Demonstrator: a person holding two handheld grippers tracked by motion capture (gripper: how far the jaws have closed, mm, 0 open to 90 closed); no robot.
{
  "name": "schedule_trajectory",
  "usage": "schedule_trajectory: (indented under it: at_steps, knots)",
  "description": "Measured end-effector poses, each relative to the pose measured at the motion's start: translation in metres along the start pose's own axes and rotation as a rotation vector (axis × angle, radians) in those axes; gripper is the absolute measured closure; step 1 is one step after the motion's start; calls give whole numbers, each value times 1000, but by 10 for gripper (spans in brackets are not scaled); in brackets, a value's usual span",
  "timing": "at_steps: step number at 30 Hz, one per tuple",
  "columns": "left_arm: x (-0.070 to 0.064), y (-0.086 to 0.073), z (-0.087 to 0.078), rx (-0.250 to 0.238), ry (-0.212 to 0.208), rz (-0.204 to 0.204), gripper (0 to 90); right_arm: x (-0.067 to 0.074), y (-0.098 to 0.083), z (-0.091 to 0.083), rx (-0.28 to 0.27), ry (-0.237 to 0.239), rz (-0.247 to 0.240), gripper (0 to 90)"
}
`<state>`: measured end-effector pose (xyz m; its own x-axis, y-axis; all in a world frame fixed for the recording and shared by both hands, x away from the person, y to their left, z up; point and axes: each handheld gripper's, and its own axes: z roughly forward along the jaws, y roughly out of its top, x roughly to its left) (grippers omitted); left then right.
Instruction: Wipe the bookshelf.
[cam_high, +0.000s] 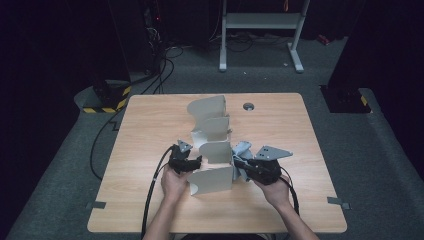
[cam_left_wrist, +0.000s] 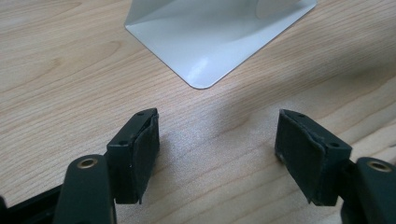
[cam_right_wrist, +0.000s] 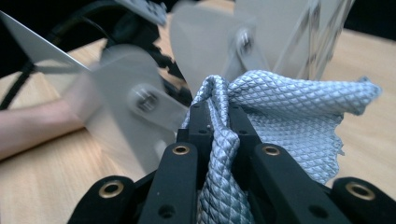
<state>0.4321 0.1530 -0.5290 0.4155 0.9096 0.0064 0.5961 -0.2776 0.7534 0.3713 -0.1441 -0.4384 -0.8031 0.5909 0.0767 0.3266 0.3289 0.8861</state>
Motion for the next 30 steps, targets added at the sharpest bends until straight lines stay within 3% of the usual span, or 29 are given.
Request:
schedule_trajectory:
  at_steps: [5, 9, 20, 24, 27, 30]
  knots:
    - [0, 0, 0, -1, 0, -2, 310, 10, 10, -15, -47, 3, -30, 840]
    - [0, 0, 0, 0, 0, 0, 310, 17, 6, -17, -33, -19, -56, 841]
    - [0, 0, 0, -1, 2, -3, 311, 8, -47, 32, 184, -48, 57, 841]
    - [0, 0, 0, -1, 2, -3, 311, 7, -58, 42, 245, -48, 72, 841]
    - [0, 0, 0, -1, 2, -3, 311, 9, -57, 39, 237, -46, 68, 841]
    - [0, 0, 0, -1, 2, -4, 311, 11, -48, 27, 177, -45, 67, 841]
